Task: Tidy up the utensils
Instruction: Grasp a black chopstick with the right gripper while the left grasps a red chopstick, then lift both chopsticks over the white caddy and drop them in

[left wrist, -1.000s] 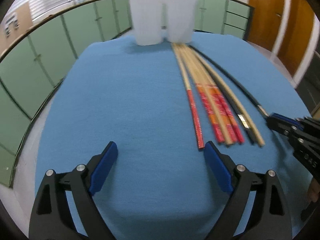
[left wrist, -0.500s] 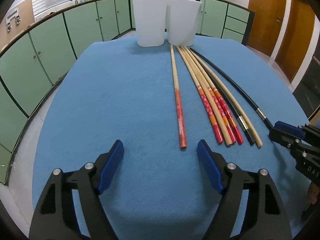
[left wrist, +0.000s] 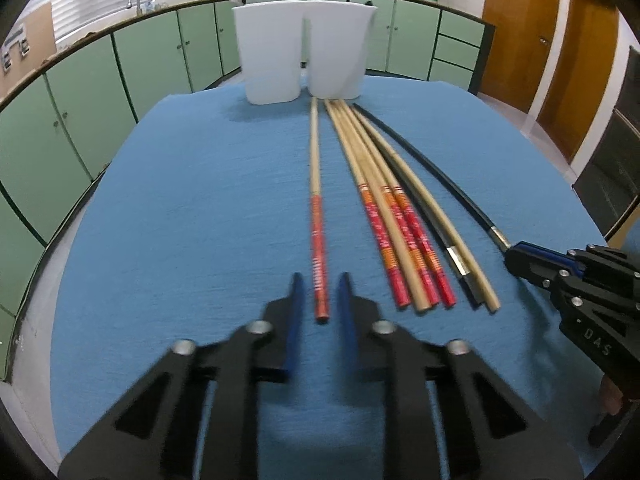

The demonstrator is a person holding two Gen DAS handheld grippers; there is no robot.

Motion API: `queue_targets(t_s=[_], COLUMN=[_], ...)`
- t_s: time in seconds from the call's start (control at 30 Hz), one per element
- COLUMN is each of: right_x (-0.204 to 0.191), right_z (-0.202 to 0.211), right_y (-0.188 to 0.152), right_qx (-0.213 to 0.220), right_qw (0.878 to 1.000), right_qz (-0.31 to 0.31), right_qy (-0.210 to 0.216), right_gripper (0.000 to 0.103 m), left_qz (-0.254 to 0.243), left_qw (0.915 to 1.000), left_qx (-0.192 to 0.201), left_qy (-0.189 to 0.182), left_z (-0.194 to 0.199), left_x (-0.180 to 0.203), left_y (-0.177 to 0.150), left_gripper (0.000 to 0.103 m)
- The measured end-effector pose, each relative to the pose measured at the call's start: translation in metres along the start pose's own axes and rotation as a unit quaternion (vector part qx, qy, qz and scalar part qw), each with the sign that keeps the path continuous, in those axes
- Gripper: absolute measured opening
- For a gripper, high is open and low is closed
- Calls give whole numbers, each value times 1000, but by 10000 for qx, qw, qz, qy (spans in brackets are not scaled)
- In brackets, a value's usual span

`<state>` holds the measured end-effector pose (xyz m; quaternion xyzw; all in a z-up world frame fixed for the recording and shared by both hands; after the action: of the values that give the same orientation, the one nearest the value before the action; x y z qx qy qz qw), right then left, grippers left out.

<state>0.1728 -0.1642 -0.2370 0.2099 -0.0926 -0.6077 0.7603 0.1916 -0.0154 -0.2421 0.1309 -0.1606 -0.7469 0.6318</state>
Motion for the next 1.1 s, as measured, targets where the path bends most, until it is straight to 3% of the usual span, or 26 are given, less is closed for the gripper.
queue_targets(t_s=[0.27, 0.53, 0.83, 1.1], right_x=[-1, 0, 2, 4], right_z=[13, 52, 105, 149], right_y=[-1, 9, 38, 80], right_qx=[143, 522, 999, 1306], right_qw=[9999, 9985, 9947, 9908], right_qz=[18, 80, 190, 313], right_qy=[-46, -114, -117, 175], right_gripper=[6, 6, 6, 6], left_qz=[32, -108, -101, -177], left_qw=[9999, 9970, 9901, 9841], left_qx=[99, 753, 1402, 1758], left_qy=[64, 165, 49, -156], left_z=[12, 82, 137, 168], left_x=[2, -1, -2, -2], left_y=[-1, 2, 23, 49], left_gripper=[5, 5, 5, 5])
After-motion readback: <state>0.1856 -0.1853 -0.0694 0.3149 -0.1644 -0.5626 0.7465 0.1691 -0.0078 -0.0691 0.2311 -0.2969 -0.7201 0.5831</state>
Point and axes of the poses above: each gripper's, at about its wrist camera, not at the fingertips, and z roughly against the way its jaws point, x to its right, y to its top, the point moved 2 cm from there along -z, roughly the way its jaws point, and after that the axes turned 15 degrees about -x, right-handed, at the moved point
